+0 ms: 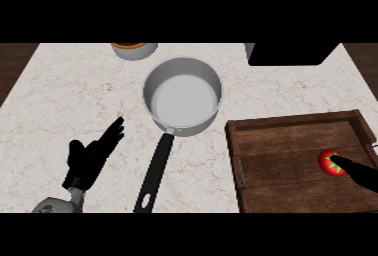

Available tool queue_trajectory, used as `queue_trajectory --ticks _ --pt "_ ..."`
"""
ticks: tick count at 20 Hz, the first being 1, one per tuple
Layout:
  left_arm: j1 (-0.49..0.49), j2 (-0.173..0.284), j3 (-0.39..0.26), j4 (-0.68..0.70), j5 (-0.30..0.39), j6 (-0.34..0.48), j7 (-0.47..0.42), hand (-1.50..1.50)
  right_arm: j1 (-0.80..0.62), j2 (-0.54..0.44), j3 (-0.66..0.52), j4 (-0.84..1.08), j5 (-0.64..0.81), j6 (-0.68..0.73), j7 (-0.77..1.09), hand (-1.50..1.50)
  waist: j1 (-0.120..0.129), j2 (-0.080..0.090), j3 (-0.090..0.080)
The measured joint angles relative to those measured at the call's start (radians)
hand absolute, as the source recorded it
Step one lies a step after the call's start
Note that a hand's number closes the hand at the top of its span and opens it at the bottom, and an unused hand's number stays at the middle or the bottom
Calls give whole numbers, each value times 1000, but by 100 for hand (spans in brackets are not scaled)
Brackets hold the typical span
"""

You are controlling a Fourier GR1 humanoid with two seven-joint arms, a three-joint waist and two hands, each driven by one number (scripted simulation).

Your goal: Pick the tomato from the tray and place it in the pot

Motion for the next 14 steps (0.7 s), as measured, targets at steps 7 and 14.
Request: queue_trajectory --ticks 7,14 --pt "-42 -35 -4 28 -20 -4 13 0 -54 -17 12 56 -106 166 160 -150 17 3 3" --pt "-26 -52 15 41 -46 -22 -10 0 -43 40 26 201 -123 328 105 -150 16 2 5"
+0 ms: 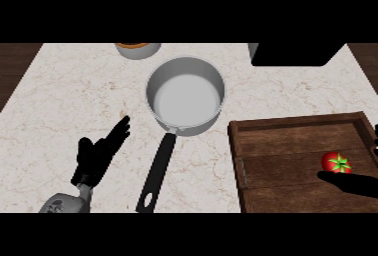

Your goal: Pick the tomato from the tray and place it in the pot

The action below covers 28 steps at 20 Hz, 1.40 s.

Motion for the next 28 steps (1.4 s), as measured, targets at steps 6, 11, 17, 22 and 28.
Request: queue_trajectory --ticks 6,11,17,22,28 --pt "-14 -17 39 3 -16 -22 20 0 46 84 -57 77 64 27 -116 -150 -4 -1 0" --pt "-13 -25 66 6 -32 -44 20 0 113 151 -129 95 40 88 -250 -150 -7 -1 0" --pt "-1 -36 78 5 -44 -57 20 0 128 246 -204 132 -59 172 -418 -150 -6 -2 0" --pt "-11 -42 96 9 -56 -72 24 0 101 328 -244 188 -110 223 -509 -150 -4 -1 1" --pt "16 -74 84 -24 -92 -67 33 0 35 406 -295 352 -141 292 -626 -150 -3 -5 -7"
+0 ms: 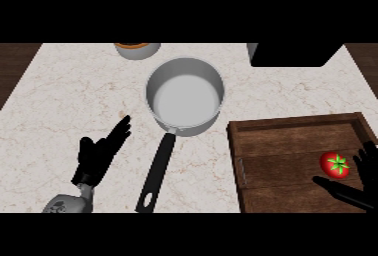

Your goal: Pick the tomato from the tray and place it in the pot

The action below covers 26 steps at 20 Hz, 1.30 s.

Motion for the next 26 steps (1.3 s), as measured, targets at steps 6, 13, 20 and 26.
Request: queue_trajectory --ticks 6,13,20,26 --pt "-3 4 19 -14 4 -21 15 0 -44 11 -16 108 21 56 -94 150 3 -9 -22" --pt "-8 -5 24 -8 0 -24 18 0 -56 26 -14 152 67 69 -190 150 1 -10 -34" --pt "-20 -9 29 -15 2 -25 35 0 -80 34 -14 189 88 125 -294 150 7 -9 -38" --pt "-27 -9 21 -12 -1 -38 31 0 -140 -38 124 221 125 403 -403 150 29 0 -18"
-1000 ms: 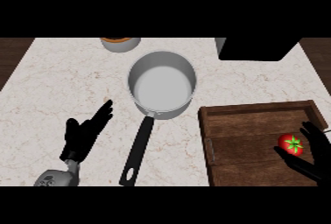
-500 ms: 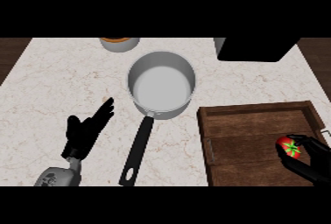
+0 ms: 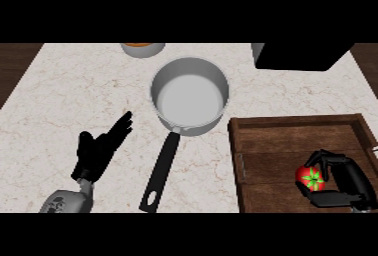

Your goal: Pick the tomato from the tray and place it in the pot

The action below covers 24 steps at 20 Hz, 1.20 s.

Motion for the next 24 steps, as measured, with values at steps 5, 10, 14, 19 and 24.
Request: queue_trajectory --ticks 5,10,14,19,24 --pt "6 -4 5 1 -4 1 -7 0 -52 -17 63 60 84 54 -173 150 -13 -4 -4" --pt "10 -10 16 25 -15 4 -34 0 -93 -17 88 43 158 15 -212 150 -25 -3 5" --pt "13 -5 31 14 -11 -7 -19 0 -116 -18 87 -18 213 -30 -178 150 -27 1 18" --pt "22 -6 41 34 -22 -16 -45 0 -93 -23 99 -226 273 -91 -79 150 -33 1 22" --pt "17 -21 42 26 -36 -9 -30 0 -115 -5 132 -383 370 -139 80 150 -31 1 24"
